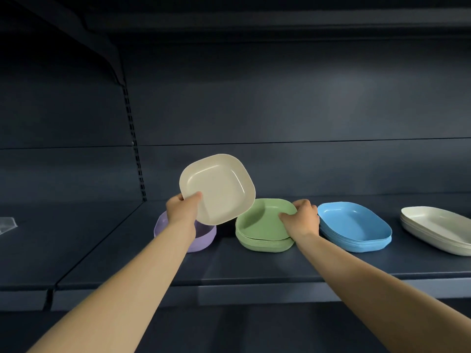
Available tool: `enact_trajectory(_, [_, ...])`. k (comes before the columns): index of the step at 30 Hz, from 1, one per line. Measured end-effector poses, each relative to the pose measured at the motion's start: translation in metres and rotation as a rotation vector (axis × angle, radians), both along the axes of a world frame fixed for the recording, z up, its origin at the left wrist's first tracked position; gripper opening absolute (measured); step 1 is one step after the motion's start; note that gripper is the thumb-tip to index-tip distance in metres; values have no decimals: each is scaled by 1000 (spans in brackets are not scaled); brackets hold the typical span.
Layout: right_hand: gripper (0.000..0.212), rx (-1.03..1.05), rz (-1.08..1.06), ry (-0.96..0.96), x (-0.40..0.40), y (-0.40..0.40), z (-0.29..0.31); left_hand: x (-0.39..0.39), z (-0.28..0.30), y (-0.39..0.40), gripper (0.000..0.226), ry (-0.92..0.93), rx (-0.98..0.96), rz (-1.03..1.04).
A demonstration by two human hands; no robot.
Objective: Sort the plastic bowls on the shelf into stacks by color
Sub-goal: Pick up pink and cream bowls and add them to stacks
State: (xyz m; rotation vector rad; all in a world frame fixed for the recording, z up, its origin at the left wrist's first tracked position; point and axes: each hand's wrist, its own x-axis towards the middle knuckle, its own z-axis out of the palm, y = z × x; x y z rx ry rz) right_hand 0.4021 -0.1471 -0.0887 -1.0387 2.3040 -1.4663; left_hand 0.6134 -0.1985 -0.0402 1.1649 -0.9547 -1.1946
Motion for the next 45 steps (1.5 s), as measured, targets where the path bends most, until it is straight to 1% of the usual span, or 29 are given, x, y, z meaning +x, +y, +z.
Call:
enact_trajectory(2, [46,-76,26,34,-4,10,9,-8,8,0,11,-1,-12,-19])
enact_trajectory(4, [53,-149,44,48,-11,22,21,-21,17,2,18,12,-42,-40])
enact_trajectory(7, [55,-223,57,46,-27,42,38,-47,27,8,20,26,-100,-66])
enact_trajectory(13, [31,-457,122,-30,-71,83,68,-114,45,36,22,47,-123,-161])
enact_trajectory(18, [30,-538,153,-67,-131,108,78,-195,49,74,21,18,-135,-299])
enact_trajectory(21, [25,-565,181,-72,-180,126,80,-253,45,98,18,24,-130,-384])
enact_trajectory(26, [31,-510,239,-47,-277,154,75,-348,30,128,15,-1,-131,-415])
enact_trajectory(28, [39,-475,254,-70,-314,160,66,-381,19,137,28,-80,-136,-444])
enact_trajectory(31, [51,-391,302,-125,-358,165,49,-416,-2,142,51,-271,-176,-447])
enact_trajectory(33, [53,-307,356,-144,-377,166,34,-430,-20,146,62,-361,-166,-437])
enact_trajectory(34, [53,-263,375,-131,-383,166,26,-434,-29,148,64,-404,-159,-426])
enact_trajectory(37, [54,-159,425,-141,-392,162,11,-443,-42,155,57,-596,-197,-337])
enact_trajectory(40, [55,-124,475,-196,-397,154,7,-445,-37,158,48,-809,-194,-211])
enact_trajectory(41, [55,-113,493,-198,-398,151,7,-444,-36,158,44,-829,-163,-186])
enact_trajectory(42, [55,-106,513,-191,-398,149,7,-443,-38,158,42,-802,-118,-192])
enact_trajectory(45, [50,-75,547,-124,-399,145,-2,-441,-45,169,37,-592,-51,-289])
